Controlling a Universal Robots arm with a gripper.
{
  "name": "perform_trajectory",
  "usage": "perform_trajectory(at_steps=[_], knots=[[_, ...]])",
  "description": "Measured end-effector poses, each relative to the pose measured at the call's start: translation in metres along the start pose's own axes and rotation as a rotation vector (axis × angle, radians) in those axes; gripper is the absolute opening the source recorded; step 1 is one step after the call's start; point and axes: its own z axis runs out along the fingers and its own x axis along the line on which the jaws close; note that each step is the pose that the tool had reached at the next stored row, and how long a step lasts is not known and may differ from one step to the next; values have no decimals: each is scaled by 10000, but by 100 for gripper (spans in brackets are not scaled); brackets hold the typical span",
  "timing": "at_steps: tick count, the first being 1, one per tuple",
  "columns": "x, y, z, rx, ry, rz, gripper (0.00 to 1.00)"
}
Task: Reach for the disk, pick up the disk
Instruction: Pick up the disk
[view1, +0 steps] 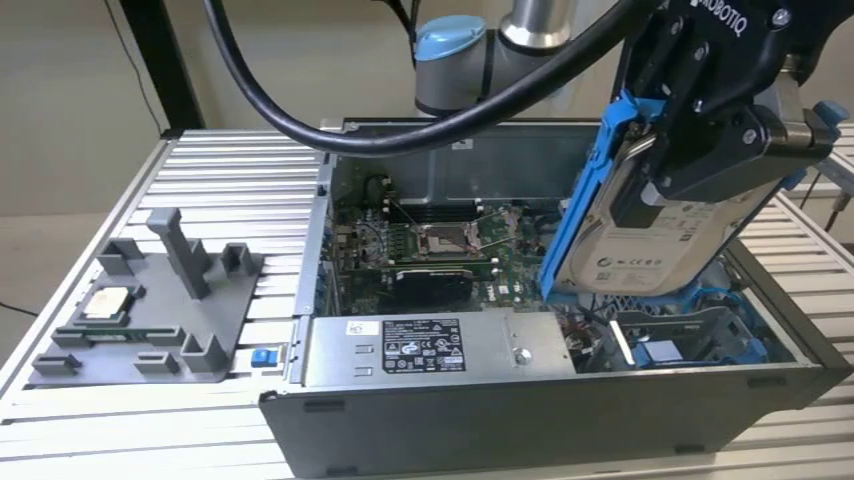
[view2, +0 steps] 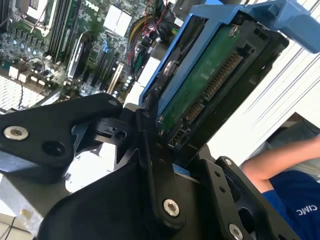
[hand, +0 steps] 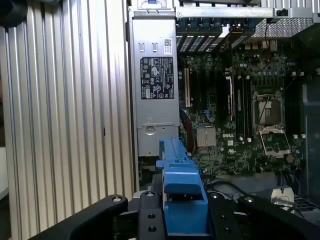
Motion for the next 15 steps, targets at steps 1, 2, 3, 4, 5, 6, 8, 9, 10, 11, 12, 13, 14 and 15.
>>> perform_trajectory(at_steps=[1,2,3,4,5,6,8,9,10,11,12,13,14,15], knots=[[-1,-7,1,2,32,1,0],[-1,-13,1,5,71,4,0],[-1,-16,2,7,106,6,0],[-1,-17,2,7,111,6,0],[-1,-17,2,8,112,7,0],[-1,-18,2,8,112,7,0],[-1,-19,2,8,112,6,0],[-2,-19,1,8,113,6,0],[-2,-20,1,8,112,6,0],[-2,-20,1,7,113,6,0],[-2,-21,1,8,113,6,0],[-2,-25,1,8,113,5,0],[-3,-30,1,7,113,4,0],[-4,-37,0,7,113,5,0]])
